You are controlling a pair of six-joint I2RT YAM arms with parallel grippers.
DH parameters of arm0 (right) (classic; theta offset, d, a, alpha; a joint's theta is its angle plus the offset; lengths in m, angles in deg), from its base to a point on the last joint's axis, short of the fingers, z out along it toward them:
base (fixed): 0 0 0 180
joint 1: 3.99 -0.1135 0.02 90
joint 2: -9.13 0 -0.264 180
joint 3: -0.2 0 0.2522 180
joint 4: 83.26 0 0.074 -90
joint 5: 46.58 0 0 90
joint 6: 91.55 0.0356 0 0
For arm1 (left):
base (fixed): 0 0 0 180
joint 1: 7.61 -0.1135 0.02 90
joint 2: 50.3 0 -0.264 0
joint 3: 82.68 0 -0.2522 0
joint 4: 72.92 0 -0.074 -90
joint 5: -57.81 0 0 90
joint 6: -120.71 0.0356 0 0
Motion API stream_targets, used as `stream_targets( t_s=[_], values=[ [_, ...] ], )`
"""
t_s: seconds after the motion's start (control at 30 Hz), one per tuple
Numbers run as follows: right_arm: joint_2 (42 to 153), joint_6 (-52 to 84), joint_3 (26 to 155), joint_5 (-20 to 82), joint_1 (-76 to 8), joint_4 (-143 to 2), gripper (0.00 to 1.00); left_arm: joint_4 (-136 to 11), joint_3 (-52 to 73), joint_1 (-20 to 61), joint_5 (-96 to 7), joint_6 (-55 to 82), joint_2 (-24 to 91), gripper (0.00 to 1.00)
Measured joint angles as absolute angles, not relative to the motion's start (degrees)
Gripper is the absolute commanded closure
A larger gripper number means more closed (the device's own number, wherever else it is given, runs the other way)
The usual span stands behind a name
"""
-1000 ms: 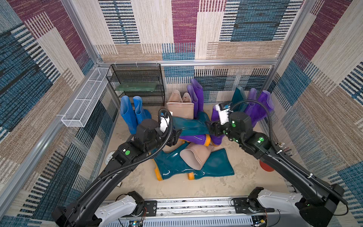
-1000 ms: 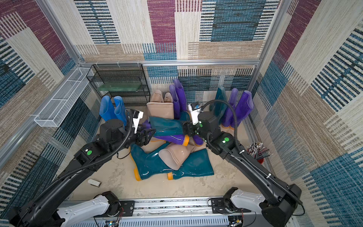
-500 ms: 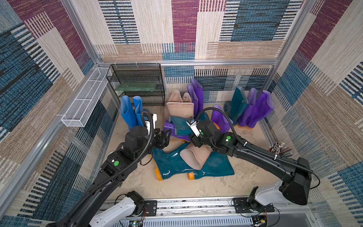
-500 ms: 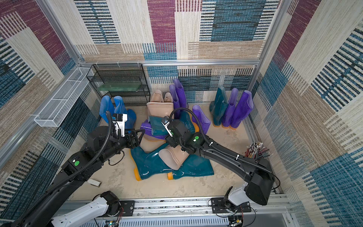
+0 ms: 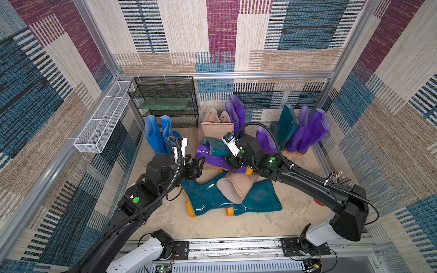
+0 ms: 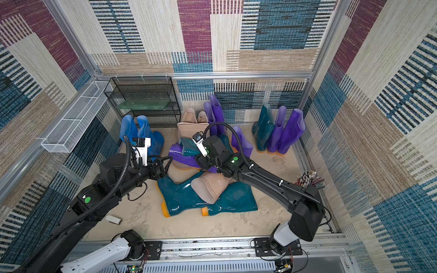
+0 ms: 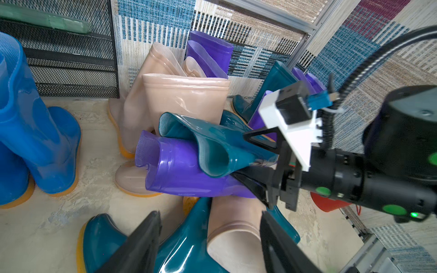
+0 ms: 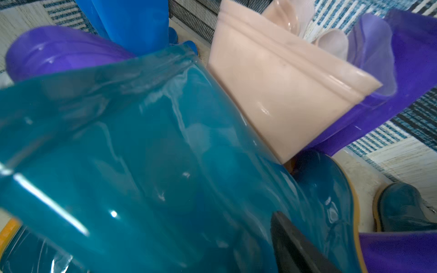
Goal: Match and arrange rain boots in pairs
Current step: Pick up the rain boot from the rain pile shoes.
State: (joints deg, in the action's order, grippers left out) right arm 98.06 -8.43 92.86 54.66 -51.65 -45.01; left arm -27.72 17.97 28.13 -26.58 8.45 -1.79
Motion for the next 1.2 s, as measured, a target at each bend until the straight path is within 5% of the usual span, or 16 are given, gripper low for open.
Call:
stream_targets(
  t_s=[0.07,0.17,0.37,1.2],
  values=[
    [99.87,-8.23,92.94,55.99,-51.82,-45.31,0.29,-27.72,17.47,28.13,-26.58,9.35,-1.88,0.32],
    [102.58,-8.23,93.88,57.63,-51.62,-46.32,0.70,-27.68,17.17,28.13,-26.58,10.35,-1.99,0.32],
    [103.04,-8.51,99.06,63.23,-52.02,-42.54,0.99,-27.09,16.09,28.13,-26.60,11.92,-1.94,0.31],
    [84.18,-6.28,110.17,62.05,-50.27,-36.31,1.00,-24.64,10.87,28.02,-26.38,13.13,-1.77,0.32]
  ],
)
